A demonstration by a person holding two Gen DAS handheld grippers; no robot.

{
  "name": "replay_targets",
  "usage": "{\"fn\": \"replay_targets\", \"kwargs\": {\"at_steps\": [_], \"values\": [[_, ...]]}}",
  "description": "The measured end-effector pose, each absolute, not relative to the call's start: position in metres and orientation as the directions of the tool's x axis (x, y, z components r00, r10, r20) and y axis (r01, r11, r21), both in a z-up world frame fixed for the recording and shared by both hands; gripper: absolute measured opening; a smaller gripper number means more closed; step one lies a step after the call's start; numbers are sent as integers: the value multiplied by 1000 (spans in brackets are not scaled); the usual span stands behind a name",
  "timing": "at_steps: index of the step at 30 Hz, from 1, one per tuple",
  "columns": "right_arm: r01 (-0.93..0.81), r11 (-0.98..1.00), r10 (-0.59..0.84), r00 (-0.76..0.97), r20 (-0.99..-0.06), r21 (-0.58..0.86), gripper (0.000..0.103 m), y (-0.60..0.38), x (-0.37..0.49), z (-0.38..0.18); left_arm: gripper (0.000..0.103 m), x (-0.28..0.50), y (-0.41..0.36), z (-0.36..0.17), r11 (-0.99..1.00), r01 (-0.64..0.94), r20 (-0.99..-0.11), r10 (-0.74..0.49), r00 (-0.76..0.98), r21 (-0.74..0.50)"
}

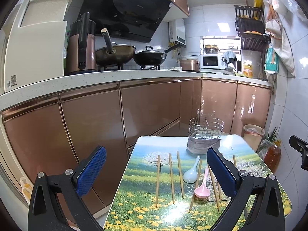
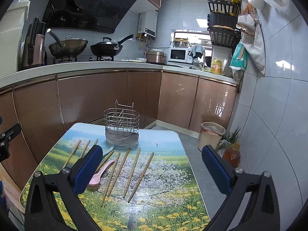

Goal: Organize utensils

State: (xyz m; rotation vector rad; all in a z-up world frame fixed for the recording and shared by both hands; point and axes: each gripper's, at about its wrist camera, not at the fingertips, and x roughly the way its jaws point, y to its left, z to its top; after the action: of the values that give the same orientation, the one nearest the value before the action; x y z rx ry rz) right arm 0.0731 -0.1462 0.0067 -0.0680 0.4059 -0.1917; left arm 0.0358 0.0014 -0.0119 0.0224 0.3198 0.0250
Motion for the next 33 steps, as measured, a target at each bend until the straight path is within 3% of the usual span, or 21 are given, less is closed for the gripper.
{"fn": "replay_targets", "kwargs": {"at_steps": [33], "values": [[161,984,-180,859,-479,-81,103,-155,123,-15,103,87,7,-29,999,-33,-407,41,912,28]]}}
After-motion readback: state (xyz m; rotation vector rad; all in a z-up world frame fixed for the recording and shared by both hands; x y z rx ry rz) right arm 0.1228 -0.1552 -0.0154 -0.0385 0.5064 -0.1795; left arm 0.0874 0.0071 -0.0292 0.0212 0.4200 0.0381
